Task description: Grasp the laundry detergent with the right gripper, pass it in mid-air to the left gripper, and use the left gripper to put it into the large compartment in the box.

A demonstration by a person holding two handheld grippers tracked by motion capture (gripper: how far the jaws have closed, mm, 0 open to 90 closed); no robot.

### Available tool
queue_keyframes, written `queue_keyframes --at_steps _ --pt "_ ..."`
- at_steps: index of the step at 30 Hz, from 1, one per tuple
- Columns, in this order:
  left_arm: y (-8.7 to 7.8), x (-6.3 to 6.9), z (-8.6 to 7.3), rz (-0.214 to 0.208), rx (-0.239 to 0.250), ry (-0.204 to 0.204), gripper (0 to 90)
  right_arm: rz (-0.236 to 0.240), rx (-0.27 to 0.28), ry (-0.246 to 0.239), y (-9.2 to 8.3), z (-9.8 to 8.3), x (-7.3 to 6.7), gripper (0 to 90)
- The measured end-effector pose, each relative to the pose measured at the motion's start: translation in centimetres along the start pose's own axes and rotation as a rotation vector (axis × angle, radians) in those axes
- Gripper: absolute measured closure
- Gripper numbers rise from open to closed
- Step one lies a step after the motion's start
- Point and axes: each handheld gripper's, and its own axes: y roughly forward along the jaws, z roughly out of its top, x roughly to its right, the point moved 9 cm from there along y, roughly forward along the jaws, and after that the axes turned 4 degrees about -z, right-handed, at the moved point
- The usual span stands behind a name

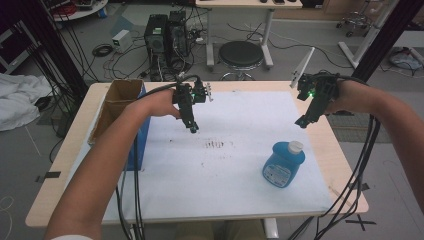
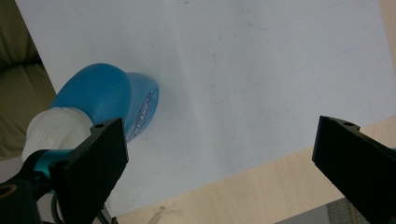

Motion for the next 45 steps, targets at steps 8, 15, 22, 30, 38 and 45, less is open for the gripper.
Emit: queue_keyframes --at_steps 8,15,22,30,38,45 --pt "-0.2 0.0 -0.3 0.006 0.002 -0.003 2.1 -0.006 0.042 0.026 -0.7 -0.2 -0.2 2.5" --pt "-0.2 -0.1 -0.2 0.011 0.002 -0.006 2.1 -0.026 0.027 0.050 -0.9 -1.1 -1.0 2.5" --pt "0.0 0.2 0.1 0.014 -0.004 0.005 2.1 -0.074 0.075 0.146 -1.0 -2.1 -0.7 2.5" --pt "0.3 0.2 0.3 0.011 -0.007 0.009 2.1 -0.072 0.176 0.233 -0.5 -3.0 -0.5 2.5" --pt "0.4 0.2 0.1 0.016 -0.007 0.006 2.1 -0.073 0.244 0.271 0.1 -2.7 -0.6 2.5" --pt "0.6 0.3 -0.2 0.013 -0.009 0.001 2.1 -0.079 0.302 0.306 0.0 -2.8 -1.4 2.5"
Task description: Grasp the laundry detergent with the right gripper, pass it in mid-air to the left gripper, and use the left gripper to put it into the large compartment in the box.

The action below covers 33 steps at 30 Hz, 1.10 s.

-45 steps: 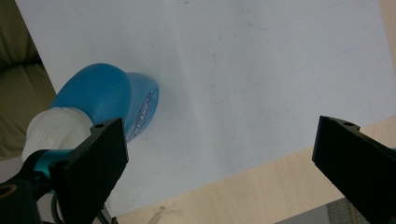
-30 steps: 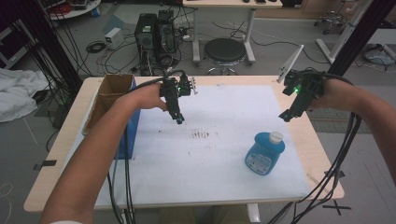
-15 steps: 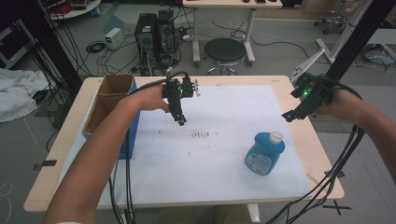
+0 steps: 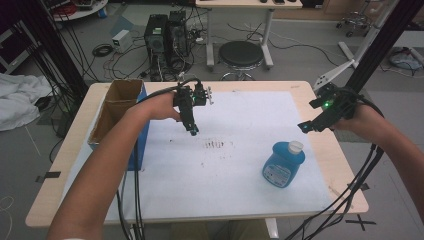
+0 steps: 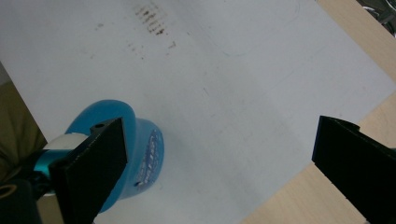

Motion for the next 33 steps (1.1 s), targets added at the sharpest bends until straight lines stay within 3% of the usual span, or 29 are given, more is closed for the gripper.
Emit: queue_keyframes --at_steps 1,7,17,18,26,33 --pt "0.0 0.0 -0.1 0.003 0.004 -0.001 2.1 0.012 0.040 0.030 -0.3 -0.3 -0.3 2.5" --pt "-0.2 0.0 0.0 0.007 0.007 -0.001 2.1 0.032 0.097 0.072 -0.9 -1.0 -1.0 2.5" --pt "-0.1 0.1 -0.1 0.011 -0.007 0.000 2.1 0.035 0.161 0.096 -1.3 -2.2 -2.1 2.5" --pt "0.0 0.1 -0.1 0.010 -0.008 -0.004 2.1 0.047 0.199 0.107 -1.9 -2.4 -2.6 2.5" --pt "0.2 0.1 0.1 0.012 -0.009 -0.002 2.1 0.016 0.223 0.103 -2.3 -3.7 -3.7 2.5" --pt "0.1 -0.1 0.0 0.014 -0.008 0.003 2.1 0.008 0.238 0.120 -1.7 -5.2 -4.7 2.5"
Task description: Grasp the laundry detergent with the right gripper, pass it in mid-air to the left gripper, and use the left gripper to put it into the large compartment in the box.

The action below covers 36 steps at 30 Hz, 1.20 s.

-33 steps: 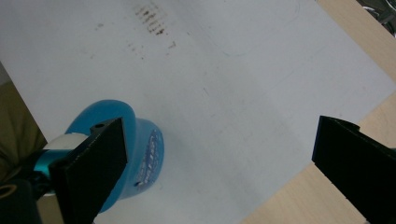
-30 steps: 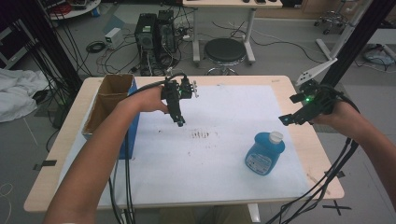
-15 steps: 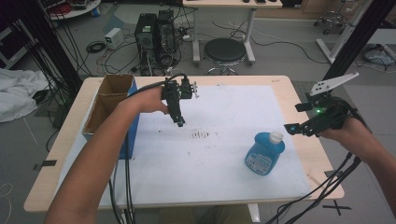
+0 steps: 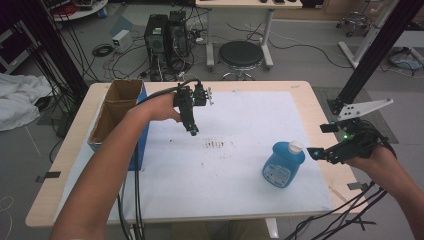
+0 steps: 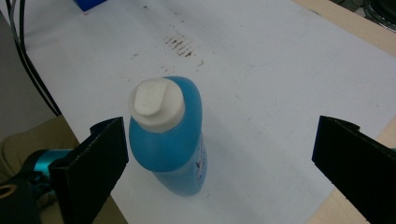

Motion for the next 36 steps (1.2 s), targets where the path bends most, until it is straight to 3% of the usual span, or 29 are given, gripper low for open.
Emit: queue_keyframes --at_steps 23,36 --pt "0.1 0.0 0.2 0.002 0.002 0.005 2.1 0.008 0.062 0.006 0.7 -3.2 -2.7 2.5" --pt "0.3 0.1 0.3 -0.002 0.003 0.005 2.1 0.008 0.114 0.037 2.0 -5.1 -3.2 2.5"
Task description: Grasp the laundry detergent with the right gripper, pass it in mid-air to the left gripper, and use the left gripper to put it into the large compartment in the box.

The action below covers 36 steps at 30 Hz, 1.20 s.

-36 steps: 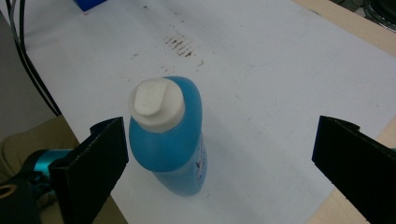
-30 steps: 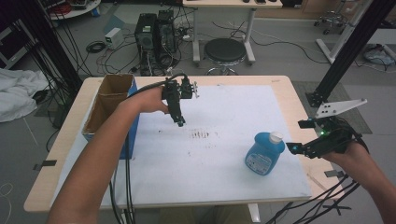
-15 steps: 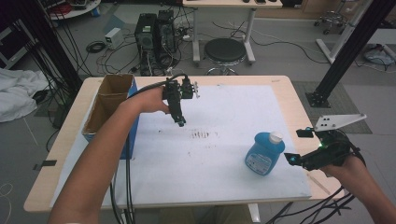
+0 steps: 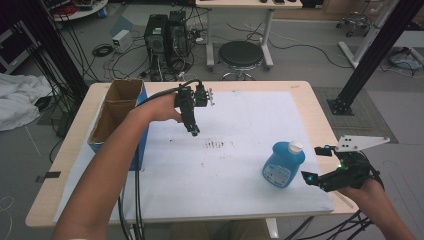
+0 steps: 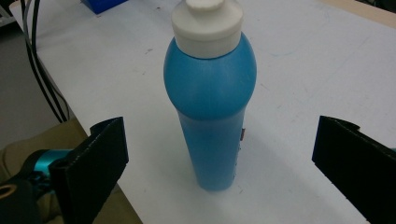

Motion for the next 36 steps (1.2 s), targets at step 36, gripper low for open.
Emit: queue_keyframes --at_steps 36 --pt "0.0 -0.2 -0.3 0.000 0.003 -0.005 2.1 0.006 0.104 0.025 7.3 -1.7 -0.6 2.8"
